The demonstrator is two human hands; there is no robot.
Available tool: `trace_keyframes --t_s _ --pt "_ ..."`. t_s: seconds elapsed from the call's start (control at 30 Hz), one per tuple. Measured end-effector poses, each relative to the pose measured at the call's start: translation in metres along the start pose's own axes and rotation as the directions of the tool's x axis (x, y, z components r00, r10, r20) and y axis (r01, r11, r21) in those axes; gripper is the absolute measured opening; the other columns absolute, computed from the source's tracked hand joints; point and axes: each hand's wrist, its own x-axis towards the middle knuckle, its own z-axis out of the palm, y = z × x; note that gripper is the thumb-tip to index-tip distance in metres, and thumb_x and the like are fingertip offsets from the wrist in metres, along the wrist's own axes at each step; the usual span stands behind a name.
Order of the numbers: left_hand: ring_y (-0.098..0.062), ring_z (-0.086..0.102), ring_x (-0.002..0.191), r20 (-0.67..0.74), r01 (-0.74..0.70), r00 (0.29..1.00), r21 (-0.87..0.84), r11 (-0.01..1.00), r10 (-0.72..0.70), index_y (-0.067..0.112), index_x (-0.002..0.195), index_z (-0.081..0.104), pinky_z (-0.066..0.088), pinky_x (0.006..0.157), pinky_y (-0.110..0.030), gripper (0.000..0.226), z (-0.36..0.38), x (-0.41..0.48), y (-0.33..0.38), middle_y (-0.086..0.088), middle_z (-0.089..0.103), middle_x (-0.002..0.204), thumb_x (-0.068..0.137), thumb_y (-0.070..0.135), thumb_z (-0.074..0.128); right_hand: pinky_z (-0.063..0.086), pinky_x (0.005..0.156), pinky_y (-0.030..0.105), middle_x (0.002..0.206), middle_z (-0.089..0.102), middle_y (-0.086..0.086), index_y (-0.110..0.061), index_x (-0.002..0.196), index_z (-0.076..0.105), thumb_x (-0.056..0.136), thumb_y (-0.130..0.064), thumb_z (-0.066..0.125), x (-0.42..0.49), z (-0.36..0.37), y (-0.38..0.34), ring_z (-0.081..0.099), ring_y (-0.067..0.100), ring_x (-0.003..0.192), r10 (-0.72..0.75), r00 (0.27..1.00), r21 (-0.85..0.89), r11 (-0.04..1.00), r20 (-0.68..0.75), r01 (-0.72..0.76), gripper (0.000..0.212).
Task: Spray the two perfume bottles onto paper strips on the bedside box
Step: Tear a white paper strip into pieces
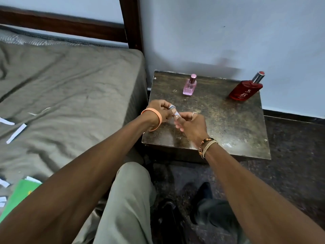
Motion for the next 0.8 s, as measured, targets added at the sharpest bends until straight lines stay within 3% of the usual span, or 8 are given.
trace_keyframes --t_s 0.1,0.3,0.43,0.57,0.8 --pt "-0.011 0.063 0.062 0.046 0.053 0.998 -0.120 0.991 -0.048 0.013 0.085 0.065 0.054 0.057 -0.021 0.011 -0.001 -0.024 0.018 -0.005 0.068 0.073 0.081 0.007 0.074 0.052 0.057 0.021 0.070 0.074 0.004 -0.009 0.089 0.074 0.087 -0.013 0.074 -0.025 -0.021 -0.017 0.066 0.011 0.059 0.050 0.997 0.138 0.989 0.065 -0.059 0.005" --pt "-0.009 0.066 0.066 0.269 0.201 0.959 -0.430 0.880 -0.088 0.015 0.095 0.069 0.056 0.062 -0.022 0.016 -0.001 -0.076 0.046 -0.002 0.069 0.076 0.080 0.012 0.073 0.057 0.060 0.027 0.078 0.074 0.012 -0.003 0.091 0.074 0.084 -0.011 0.076 -0.079 -0.066 -0.056 0.068 0.018 0.064 0.087 0.971 0.113 0.987 0.221 -0.114 0.011" --pt "-0.009 0.066 0.065 0.296 0.132 0.955 -0.394 0.910 -0.011 0.014 0.092 0.071 0.055 0.063 -0.021 0.020 0.009 -0.112 0.060 -0.001 0.069 0.072 0.073 0.012 0.076 0.058 0.078 0.036 0.080 0.075 0.012 -0.003 0.091 0.075 0.082 -0.012 0.078 -0.113 -0.090 -0.072 0.069 0.021 0.070 0.073 0.964 0.056 0.994 0.255 -0.090 0.014" --pt "-0.009 0.068 0.068 0.342 0.097 0.939 -0.394 0.914 0.047 0.012 0.092 0.073 0.055 0.065 -0.022 0.030 0.016 -0.144 0.074 -0.002 0.072 0.075 0.063 0.010 0.078 0.059 0.067 0.030 0.081 0.075 0.011 -0.004 0.095 0.075 0.082 -0.014 0.078 -0.142 -0.110 -0.083 0.069 0.018 0.068 0.076 0.952 0.038 0.995 0.298 -0.092 0.017" --pt "-0.014 0.070 0.071 0.328 0.078 0.942 -0.428 0.901 0.074 0.006 0.098 0.072 0.057 0.065 -0.025 0.021 0.028 -0.180 0.084 -0.010 0.073 0.077 0.079 -0.002 0.067 0.058 0.062 0.028 0.085 0.075 0.013 -0.004 0.099 0.074 0.084 -0.016 0.077 -0.182 -0.133 -0.086 0.071 0.018 0.070 0.005 0.950 0.046 0.999 0.314 -0.020 0.019"
